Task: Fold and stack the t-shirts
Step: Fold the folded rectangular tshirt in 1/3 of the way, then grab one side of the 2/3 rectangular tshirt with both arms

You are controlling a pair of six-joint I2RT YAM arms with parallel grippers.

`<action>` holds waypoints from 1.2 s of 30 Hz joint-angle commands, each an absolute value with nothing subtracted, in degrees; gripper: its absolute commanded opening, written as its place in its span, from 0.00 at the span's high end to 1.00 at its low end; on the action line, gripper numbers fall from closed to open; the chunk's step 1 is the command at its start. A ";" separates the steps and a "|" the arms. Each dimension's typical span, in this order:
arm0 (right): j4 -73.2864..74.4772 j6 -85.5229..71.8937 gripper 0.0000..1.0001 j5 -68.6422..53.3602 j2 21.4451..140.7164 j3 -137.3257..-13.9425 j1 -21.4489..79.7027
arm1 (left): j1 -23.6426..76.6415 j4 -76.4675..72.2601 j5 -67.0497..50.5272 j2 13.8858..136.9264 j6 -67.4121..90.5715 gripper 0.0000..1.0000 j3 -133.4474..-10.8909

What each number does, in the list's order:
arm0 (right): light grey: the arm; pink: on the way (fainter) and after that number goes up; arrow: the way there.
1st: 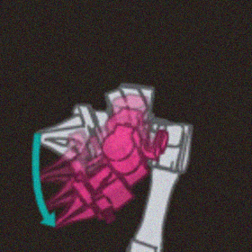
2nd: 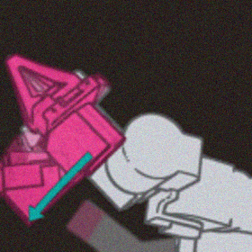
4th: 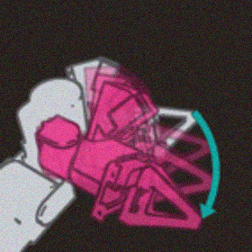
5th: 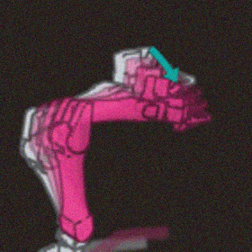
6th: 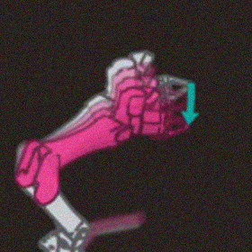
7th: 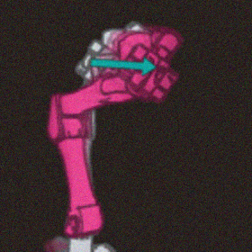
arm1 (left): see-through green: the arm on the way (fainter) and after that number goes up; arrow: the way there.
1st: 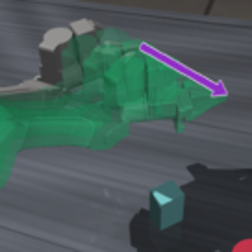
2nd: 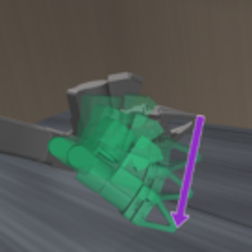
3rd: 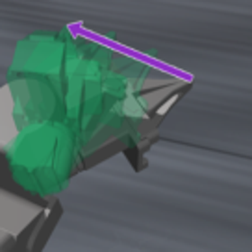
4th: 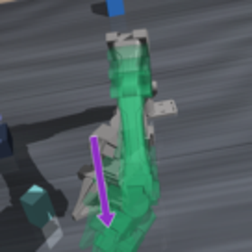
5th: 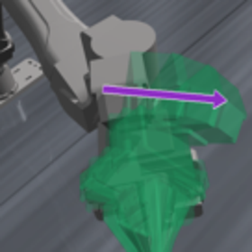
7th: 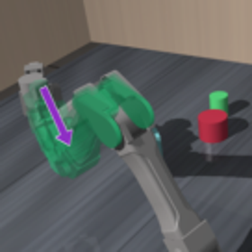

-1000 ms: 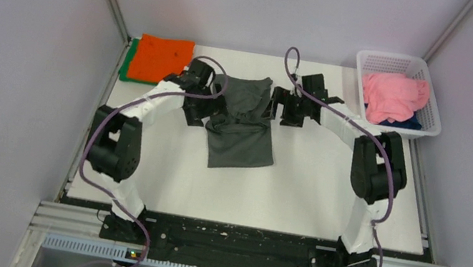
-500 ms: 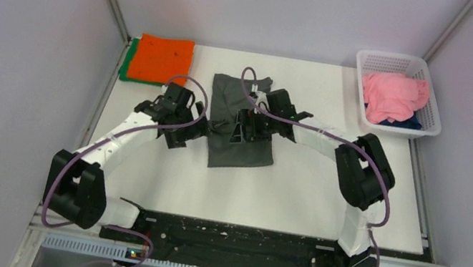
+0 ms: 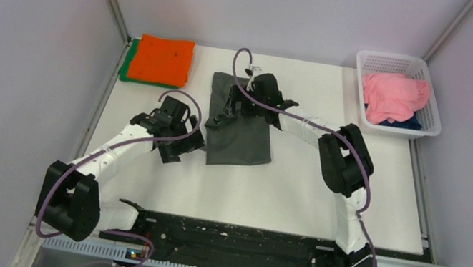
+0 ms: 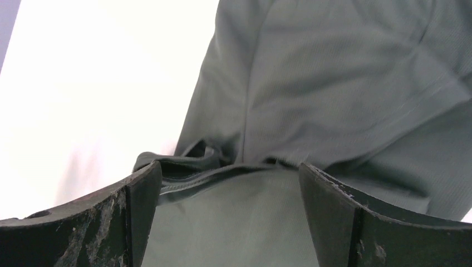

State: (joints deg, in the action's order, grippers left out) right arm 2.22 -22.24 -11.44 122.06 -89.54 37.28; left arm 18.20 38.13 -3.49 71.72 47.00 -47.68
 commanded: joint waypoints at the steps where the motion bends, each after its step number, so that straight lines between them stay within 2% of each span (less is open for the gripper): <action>1: 0.75 -21.41 0.09 -5.80 126.73 -98.28 35.59 | 18.11 35.94 -4.66 71.46 47.64 0.01 -47.18; 5: 5.90 -21.35 0.09 -8.72 129.84 -105.76 33.21 | 18.11 35.32 -5.36 72.60 47.62 0.01 -47.67; 7: 7.80 -19.60 0.09 -8.10 127.56 -105.08 32.88 | 18.17 34.99 -6.53 73.66 47.46 0.01 -47.67; 11: 6.61 -18.24 0.08 -4.55 115.76 -92.21 32.50 | 18.43 31.49 -9.61 75.35 48.12 0.02 -44.49; 14: 6.37 -21.24 0.08 -2.36 105.12 -79.62 31.68 | 19.41 29.35 -10.25 76.98 49.28 0.07 -43.52; 18: 5.77 -27.37 0.09 -4.67 96.23 -64.22 30.00 | 21.16 24.87 -10.74 79.76 50.23 0.18 -43.65; 20: 6.01 -28.65 0.10 -6.43 93.98 -59.84 29.75 | 21.63 24.23 -10.77 82.26 50.23 0.28 -44.75; 24: 6.60 -30.18 0.17 -6.43 93.13 -55.80 29.45 | 23.16 26.03 -10.26 87.73 49.73 0.40 -47.81; 27: 5.31 -31.52 0.31 -8.55 94.59 -54.37 29.46 | 24.30 26.56 -9.54 90.24 49.42 0.48 -48.36; 30: 4.19 -32.61 0.42 -12.47 96.20 -53.43 29.51 | 24.73 26.39 -8.80 92.01 49.88 0.52 -48.20; 36: 4.20 -33.69 0.51 -13.93 96.06 -49.65 29.44 | 24.78 25.46 -6.57 94.50 50.51 0.73 -48.59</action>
State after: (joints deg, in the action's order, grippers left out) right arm 5.41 -32.27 -11.94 96.29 -51.29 29.80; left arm 24.47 26.52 -10.83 91.35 50.46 -48.58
